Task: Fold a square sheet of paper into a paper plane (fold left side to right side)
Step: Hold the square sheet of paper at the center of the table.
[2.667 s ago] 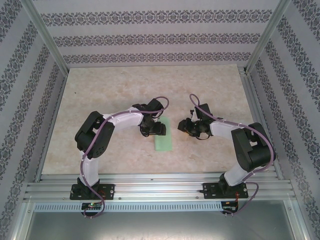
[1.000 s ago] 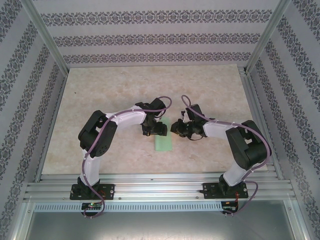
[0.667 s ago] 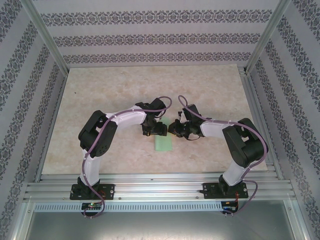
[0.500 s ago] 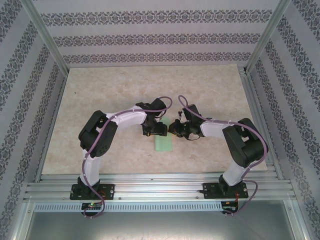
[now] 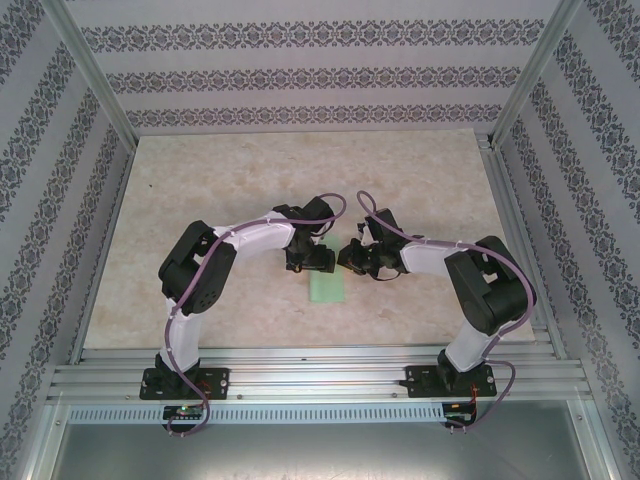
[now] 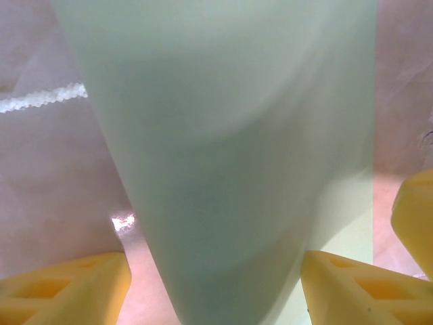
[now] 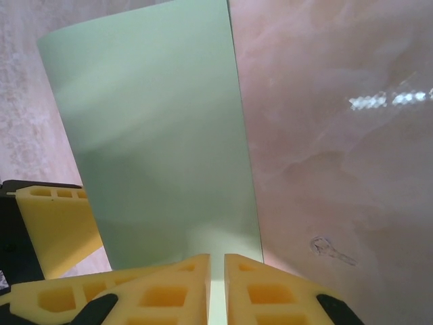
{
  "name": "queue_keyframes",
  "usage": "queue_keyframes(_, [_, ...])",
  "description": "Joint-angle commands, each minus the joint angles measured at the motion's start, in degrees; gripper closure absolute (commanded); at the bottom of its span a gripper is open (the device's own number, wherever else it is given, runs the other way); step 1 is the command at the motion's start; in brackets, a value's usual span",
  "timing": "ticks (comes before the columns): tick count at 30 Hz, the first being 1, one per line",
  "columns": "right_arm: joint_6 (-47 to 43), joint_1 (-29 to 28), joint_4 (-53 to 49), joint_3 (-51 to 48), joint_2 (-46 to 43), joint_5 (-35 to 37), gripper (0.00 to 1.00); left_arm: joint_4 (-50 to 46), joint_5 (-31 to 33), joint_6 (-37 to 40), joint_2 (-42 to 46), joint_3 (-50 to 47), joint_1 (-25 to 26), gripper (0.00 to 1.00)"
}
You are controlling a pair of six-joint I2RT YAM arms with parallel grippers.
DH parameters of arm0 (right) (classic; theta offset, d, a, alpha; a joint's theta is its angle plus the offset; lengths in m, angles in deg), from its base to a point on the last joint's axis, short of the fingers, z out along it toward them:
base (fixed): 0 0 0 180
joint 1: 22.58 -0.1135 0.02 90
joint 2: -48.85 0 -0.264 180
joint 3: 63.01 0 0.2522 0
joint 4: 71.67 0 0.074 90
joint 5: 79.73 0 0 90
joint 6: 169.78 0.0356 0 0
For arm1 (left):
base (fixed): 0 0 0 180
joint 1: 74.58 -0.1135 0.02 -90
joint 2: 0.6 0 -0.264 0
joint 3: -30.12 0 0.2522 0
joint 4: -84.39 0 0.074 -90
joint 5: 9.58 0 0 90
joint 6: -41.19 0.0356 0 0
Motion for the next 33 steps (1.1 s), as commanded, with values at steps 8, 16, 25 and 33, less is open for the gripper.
queue_keyframes(8, [-0.64, -1.56, -6.48, 3.18, 4.2, 2.64, 0.89, 6.57, -4.18, 1.72, -5.57, -1.16, 2.8, 0.3])
queue_keyframes(16, [-1.71, -1.65, -9.95, 3.76, 5.25, 4.91, 0.9, 6.78, -4.0, 1.48, -2.87, -1.5, 2.68, 0.3])
queue_keyframes(25, [-1.07, -1.64, -5.38, 3.53, 2.9, 2.47, 0.88, 6.78, -3.37, 1.41, -4.16, -1.84, 2.68, 0.31])
queue_keyframes(33, [-0.72, -0.76, -4.38, 3.15, -1.6, 1.77, 0.86, 6.95, -2.33, 0.74, -4.1, -2.09, 2.61, 0.31])
